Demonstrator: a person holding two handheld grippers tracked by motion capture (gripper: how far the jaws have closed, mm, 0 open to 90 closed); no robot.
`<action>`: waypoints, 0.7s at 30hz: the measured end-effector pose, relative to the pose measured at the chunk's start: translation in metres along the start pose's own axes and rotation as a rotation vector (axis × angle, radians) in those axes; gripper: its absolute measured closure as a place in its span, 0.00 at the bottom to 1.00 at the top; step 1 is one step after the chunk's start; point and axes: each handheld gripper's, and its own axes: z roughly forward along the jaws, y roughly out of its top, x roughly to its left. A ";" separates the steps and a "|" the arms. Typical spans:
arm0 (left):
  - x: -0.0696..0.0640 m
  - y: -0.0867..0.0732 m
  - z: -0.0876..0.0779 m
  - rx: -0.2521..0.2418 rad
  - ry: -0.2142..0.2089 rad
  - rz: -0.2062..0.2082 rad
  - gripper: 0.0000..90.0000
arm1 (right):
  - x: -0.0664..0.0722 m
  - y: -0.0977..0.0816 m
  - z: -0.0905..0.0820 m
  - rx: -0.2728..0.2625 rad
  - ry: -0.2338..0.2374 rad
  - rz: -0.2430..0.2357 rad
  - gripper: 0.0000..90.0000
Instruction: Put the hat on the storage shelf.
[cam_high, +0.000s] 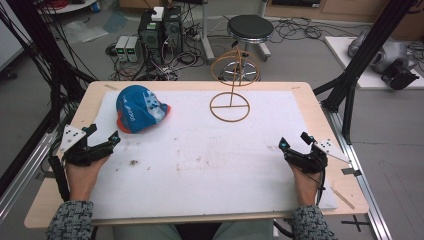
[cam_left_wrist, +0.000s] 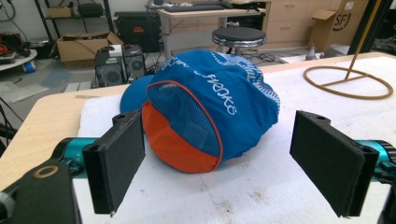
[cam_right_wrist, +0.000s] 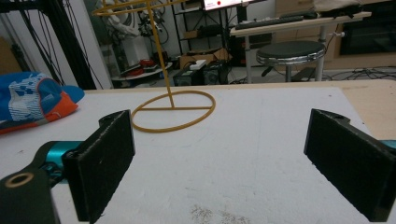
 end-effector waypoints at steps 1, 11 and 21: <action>0.000 0.000 0.000 0.003 0.002 0.001 0.20 | 0.001 0.000 0.000 0.005 0.007 0.001 0.09; -0.007 0.006 0.000 -0.017 -0.010 0.020 0.22 | 0.003 0.000 0.002 0.004 0.026 -0.024 0.09; -0.013 0.020 0.006 -0.051 0.016 0.069 0.24 | 0.002 -0.001 0.002 0.004 0.016 -0.025 0.09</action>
